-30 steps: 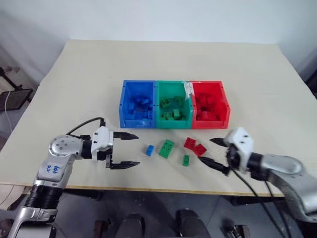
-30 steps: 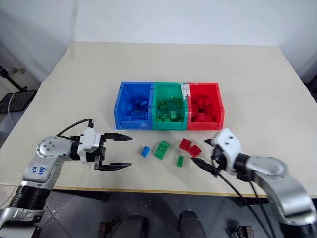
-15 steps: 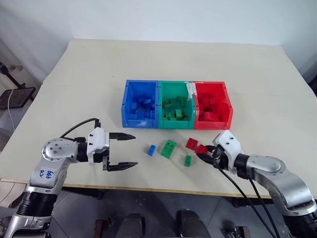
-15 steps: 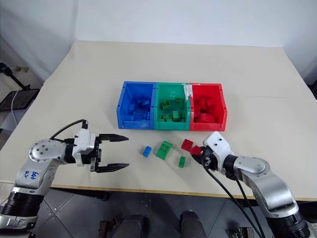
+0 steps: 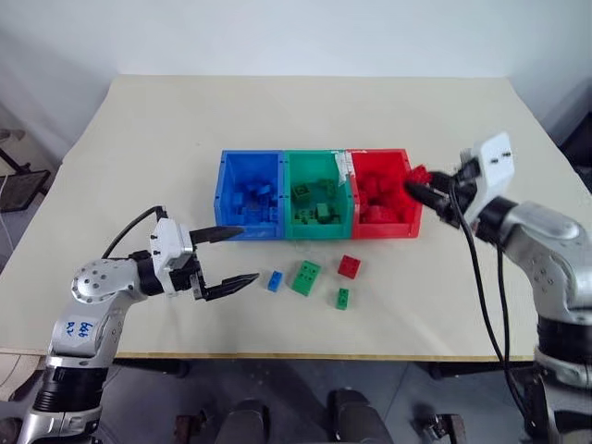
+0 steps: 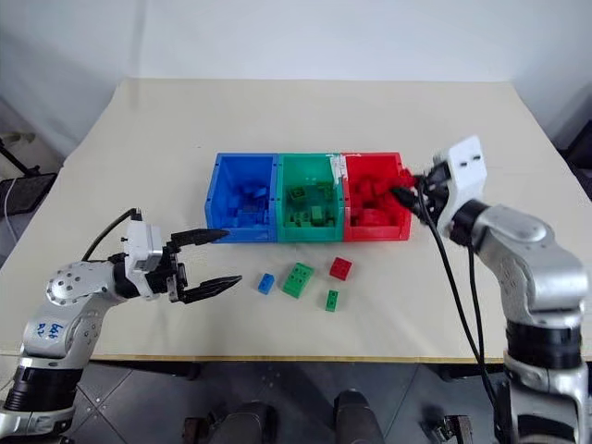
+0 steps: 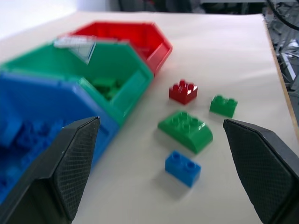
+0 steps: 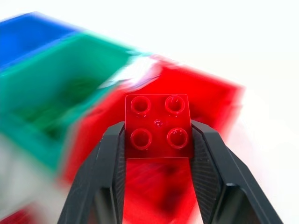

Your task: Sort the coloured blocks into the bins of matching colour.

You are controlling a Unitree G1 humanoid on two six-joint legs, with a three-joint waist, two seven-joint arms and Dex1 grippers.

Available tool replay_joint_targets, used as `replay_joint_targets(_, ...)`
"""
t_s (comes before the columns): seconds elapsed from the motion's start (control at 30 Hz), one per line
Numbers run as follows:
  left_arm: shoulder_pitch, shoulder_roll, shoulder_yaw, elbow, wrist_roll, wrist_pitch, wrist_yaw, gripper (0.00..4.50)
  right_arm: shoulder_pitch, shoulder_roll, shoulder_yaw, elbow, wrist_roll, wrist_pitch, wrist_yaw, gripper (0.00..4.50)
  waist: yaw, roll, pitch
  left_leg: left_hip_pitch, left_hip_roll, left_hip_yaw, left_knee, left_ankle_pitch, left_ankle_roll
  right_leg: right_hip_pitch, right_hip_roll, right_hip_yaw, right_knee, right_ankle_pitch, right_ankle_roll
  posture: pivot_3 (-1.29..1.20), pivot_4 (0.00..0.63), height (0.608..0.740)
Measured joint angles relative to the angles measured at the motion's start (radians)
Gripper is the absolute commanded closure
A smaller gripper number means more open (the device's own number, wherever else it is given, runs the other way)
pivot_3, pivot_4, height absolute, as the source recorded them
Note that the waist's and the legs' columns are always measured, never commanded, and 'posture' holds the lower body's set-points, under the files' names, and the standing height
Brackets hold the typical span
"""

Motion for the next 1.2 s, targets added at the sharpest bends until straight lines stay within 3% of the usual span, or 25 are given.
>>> replay_joint_targets(0.23,0.004,0.006,0.003,-0.020,0.001,0.014,0.010,0.00,-0.051,0.042,0.067,0.128,-0.048,-0.092,0.029,0.05,0.009,0.001,0.000,-0.003,-0.002,0.000,0.000,0.000,0.000,-0.003,-0.008,-0.004,0.001,0.000,0.000,0.00,0.150,0.740)
replay_joint_targets(0.37,-0.023,0.006,-0.025,-0.005,0.008,0.012,-0.015,0.00,0.120,-0.037,-0.011,-0.013,-0.013,-0.110,0.099,0.05,0.020,0.001,0.000,-0.004,-0.004,-0.004,0.001,0.000,0.000,-0.002,-0.010,-0.017,0.001,0.000,0.000,0.00,0.150,0.740)
replay_joint_targets(0.53,-0.105,0.001,-0.089,0.075,0.030,-0.024,-0.086,0.00,0.460,-0.120,-0.221,-0.198,0.061,-0.164,0.242,0.05,0.036,0.001,0.001,-0.005,-0.006,-0.003,0.002,0.000,0.002,0.002,-0.010,-0.020,-0.002,0.001,0.001,0.00,0.150,0.740)
replay_joint_targets(0.7,-0.193,-0.019,-0.164,0.156,0.068,-0.079,-0.159,0.00,0.826,-0.151,-0.415,-0.270,0.052,-0.403,0.465,0.05,0.037,0.001,0.001,0.001,-0.012,-0.001,0.001,0.001,0.006,0.008,-0.010,-0.019,-0.006,0.001,0.002,0.00,0.150,0.740)
replay_joint_targets(0.8,-0.230,-0.038,-0.183,0.189,0.073,-0.100,-0.184,0.00,0.940,-0.191,-0.428,-0.268,0.019,-0.474,0.561,0.05,0.027,0.000,0.001,0.003,-0.011,0.003,0.001,0.001,0.007,0.008,-0.010,-0.016,-0.006,0.001,0.002,0.00,0.150,0.740)
replay_joint_targets(0.97,-0.234,-0.039,-0.182,0.198,0.083,-0.125,-0.186,0.00,0.758,-0.200,-0.263,-0.317,0.057,-0.394,0.535,0.05,-0.001,0.001,0.001,0.005,-0.005,0.001,0.001,0.002,0.005,0.007,-0.010,-0.016,-0.003,0.001,0.001,0.00,0.150,0.740)
replay_joint_targets(1.2,-0.086,0.047,-0.097,0.169,0.077,-0.107,-0.173,0.00,0.293,-0.168,0.206,-0.232,-0.034,-0.080,0.422,0.05,0.009,0.001,0.002,0.001,-0.005,-0.002,0.001,0.002,0.003,0.003,-0.013,-0.020,-0.005,0.001,0.001,0.00,0.150,0.740)
